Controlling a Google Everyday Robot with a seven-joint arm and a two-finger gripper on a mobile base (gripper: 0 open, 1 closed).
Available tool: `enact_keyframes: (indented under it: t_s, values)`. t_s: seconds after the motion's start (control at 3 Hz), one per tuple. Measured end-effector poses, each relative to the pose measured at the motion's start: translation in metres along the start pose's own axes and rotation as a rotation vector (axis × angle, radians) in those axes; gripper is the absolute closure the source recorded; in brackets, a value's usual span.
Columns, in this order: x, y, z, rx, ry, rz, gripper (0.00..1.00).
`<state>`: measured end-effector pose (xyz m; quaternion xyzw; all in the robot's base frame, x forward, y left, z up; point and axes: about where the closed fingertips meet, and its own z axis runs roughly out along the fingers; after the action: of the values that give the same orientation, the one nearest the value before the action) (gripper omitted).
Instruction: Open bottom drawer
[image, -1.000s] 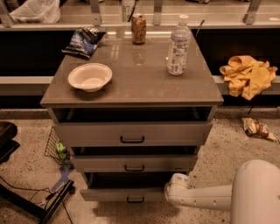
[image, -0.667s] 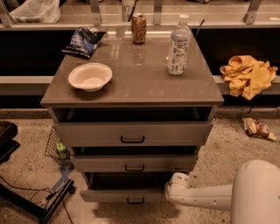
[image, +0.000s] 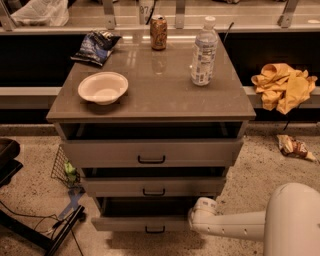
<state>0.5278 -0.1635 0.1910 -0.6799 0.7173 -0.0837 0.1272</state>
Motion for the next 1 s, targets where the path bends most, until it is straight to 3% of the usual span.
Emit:
enact_keyframes:
  t_s: [0.67,1.0]
  values:
    - [-0.0005,0.0025,0.0018,-0.004,0.000,0.000,1.00]
    - [-0.0005,0.0026,0.0019,-0.005,0.000,-0.001,1.00]
